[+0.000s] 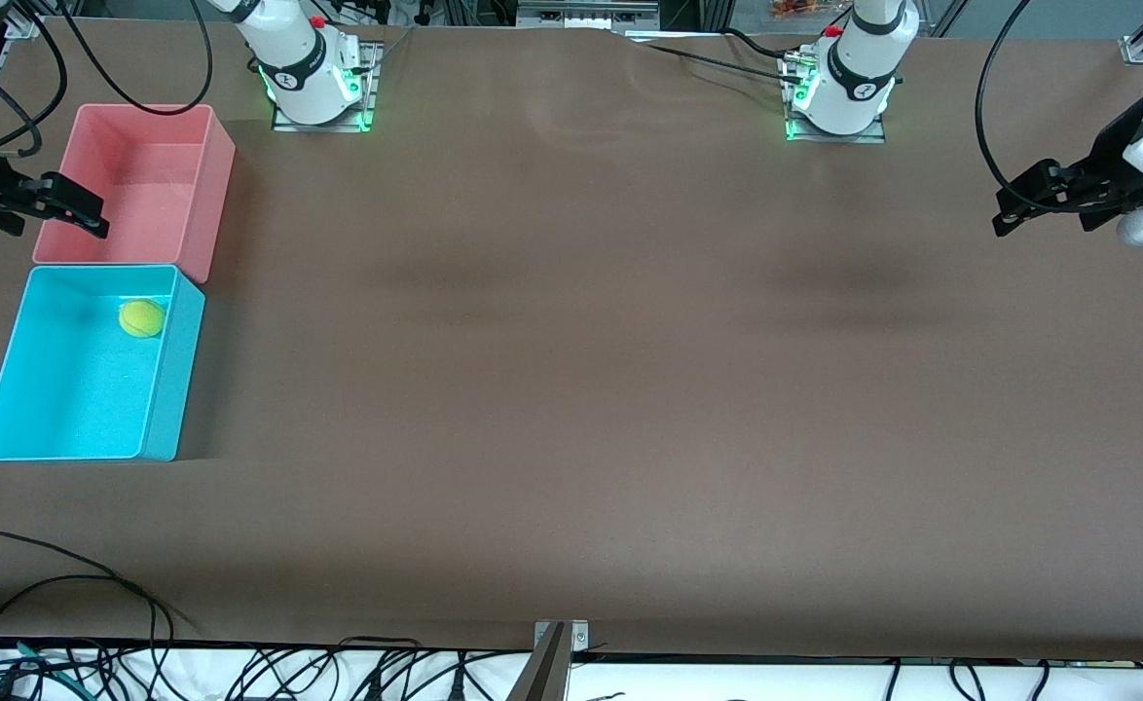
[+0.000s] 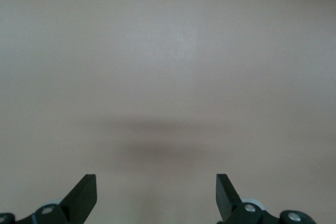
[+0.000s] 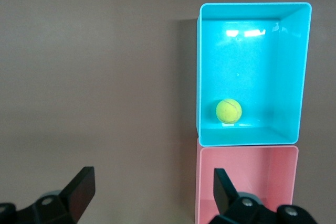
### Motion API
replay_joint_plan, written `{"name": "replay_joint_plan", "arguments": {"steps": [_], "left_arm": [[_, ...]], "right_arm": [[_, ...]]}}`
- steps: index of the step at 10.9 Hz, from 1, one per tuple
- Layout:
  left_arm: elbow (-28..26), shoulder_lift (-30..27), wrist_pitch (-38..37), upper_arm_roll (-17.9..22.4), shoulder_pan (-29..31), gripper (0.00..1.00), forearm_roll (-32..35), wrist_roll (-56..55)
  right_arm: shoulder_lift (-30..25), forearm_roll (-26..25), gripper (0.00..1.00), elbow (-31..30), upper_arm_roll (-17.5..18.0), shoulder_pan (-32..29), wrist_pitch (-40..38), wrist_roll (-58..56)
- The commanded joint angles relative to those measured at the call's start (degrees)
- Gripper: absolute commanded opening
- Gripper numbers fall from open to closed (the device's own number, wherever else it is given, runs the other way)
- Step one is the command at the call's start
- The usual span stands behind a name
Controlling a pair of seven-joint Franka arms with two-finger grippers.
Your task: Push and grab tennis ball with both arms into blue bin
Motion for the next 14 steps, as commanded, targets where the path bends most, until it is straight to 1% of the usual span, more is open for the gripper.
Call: {"name": "replay_joint_plan", "arguments": {"steps": [1, 7, 8, 10, 14], "left_arm": [[2.0, 0.7, -1.5, -0.2, -0.6, 1.00, 1.0, -0.6], [1.9, 0.7, -1.8, -0.6, -0.6, 1.00, 1.1, -0.5], [1.9, 0.7, -1.8, -0.5, -0.5, 1.00, 1.1, -0.5], [1.9, 0.7, -1.8, -0.6, -0.5, 1.00, 1.2, -0.6], [2.0, 0.7, -1.8, -0.6, -0.5, 1.00, 1.2, -0.5]], "right_arm": [[1.6, 1.4, 1.00, 3.2, -0.3, -0.1, -1.7, 0.4], [1.6, 2.4, 1.00, 3.5, -0.4, -0.3, -1.7, 0.4], [1.8, 2.9, 1.00, 4.5, -0.6, -0.3, -2.2, 0.4], [1.9, 2.9, 1.00, 4.6, -1.4, -0.3, -2.4, 0.6], [1.9, 2.8, 1.00, 4.6, -1.1, 0.0, -2.4, 0.7]]}}
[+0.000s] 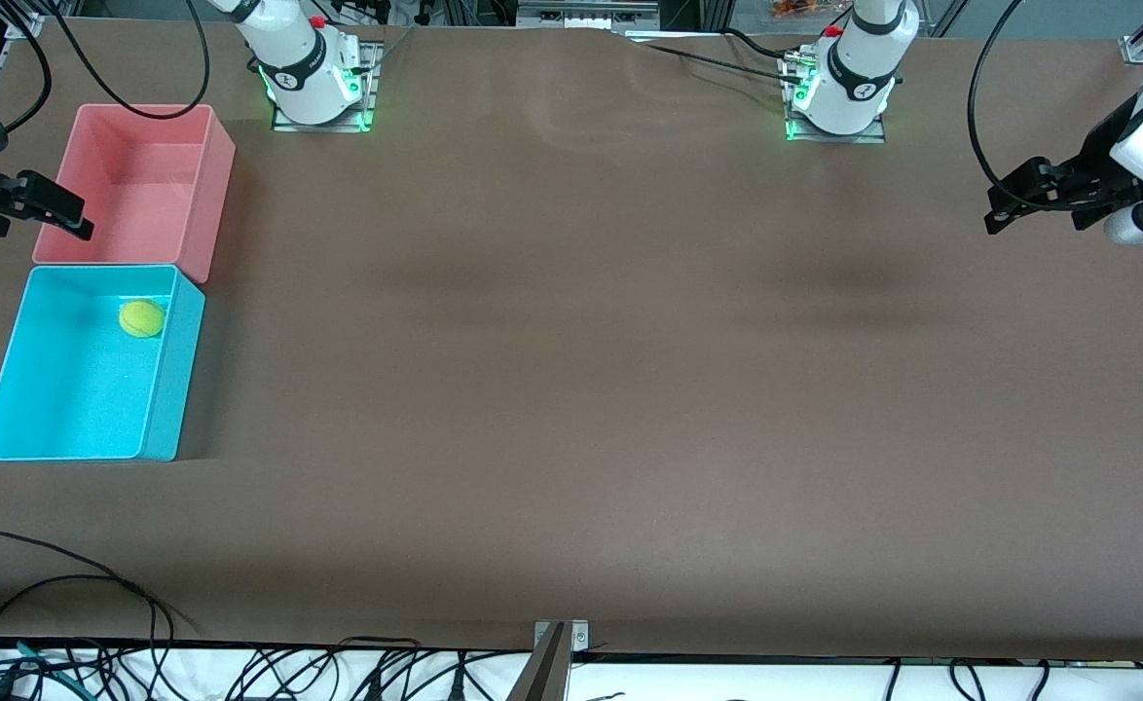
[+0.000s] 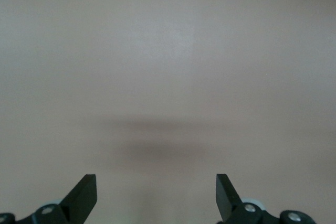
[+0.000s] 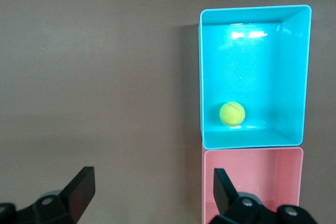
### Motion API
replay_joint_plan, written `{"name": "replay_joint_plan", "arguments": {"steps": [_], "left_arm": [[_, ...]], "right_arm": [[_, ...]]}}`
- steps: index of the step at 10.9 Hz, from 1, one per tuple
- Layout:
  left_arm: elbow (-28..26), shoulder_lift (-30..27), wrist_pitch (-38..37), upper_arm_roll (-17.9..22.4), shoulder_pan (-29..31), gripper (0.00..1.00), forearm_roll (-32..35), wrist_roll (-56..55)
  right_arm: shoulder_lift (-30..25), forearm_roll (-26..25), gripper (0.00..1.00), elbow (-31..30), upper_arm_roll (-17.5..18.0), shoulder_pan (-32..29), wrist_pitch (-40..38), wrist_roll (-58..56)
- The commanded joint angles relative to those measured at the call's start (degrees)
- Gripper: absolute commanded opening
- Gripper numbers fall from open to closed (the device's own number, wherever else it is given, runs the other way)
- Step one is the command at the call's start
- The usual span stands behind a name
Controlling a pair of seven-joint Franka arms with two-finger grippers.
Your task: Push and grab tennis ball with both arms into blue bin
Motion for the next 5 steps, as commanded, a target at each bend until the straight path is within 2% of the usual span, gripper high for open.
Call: {"name": "replay_joint_plan", "arguments": {"steps": [1, 5], "left_arm": [[1.9, 0.7, -1.5, -0.1, -0.3, 1.00, 1.2, -0.5], [1.9, 0.7, -1.5, -0.1, -0.3, 1.00, 1.3, -0.5]], "right_arm": [[0.8, 1.0, 1.00, 1.8, 0.0, -0.1, -1.4, 0.5], [0.8, 0.9, 1.00, 1.8, 0.2, 0.4, -1.4, 0.3]]}}
